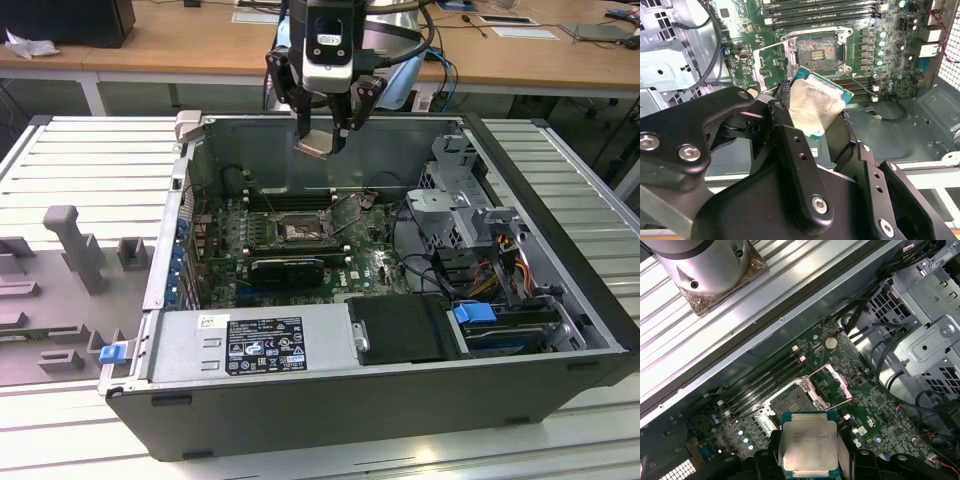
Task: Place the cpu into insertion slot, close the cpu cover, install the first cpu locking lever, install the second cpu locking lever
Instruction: 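Place the cpu into insertion slot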
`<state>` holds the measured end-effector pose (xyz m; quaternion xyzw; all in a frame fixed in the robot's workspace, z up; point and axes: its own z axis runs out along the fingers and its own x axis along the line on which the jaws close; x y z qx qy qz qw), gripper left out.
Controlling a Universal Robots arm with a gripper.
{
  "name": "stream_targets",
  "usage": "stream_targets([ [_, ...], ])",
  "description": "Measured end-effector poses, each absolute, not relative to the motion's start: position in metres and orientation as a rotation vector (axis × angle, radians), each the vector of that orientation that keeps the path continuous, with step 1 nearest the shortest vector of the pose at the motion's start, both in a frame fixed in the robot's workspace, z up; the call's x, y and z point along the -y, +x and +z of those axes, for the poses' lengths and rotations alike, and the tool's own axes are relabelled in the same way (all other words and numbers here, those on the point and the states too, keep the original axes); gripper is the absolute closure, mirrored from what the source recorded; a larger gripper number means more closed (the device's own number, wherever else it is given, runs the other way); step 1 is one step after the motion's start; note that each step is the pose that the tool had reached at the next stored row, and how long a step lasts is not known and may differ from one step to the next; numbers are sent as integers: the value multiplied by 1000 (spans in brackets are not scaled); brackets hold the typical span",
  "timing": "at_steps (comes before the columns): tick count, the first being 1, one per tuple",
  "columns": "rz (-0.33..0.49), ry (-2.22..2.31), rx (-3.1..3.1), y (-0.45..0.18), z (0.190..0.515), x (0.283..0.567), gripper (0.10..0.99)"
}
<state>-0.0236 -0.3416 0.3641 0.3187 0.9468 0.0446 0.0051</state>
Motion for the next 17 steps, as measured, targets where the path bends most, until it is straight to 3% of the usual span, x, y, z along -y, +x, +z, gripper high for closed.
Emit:
stream_targets([
  [17, 137, 1293, -2839, -24, 363, 342, 561],
])
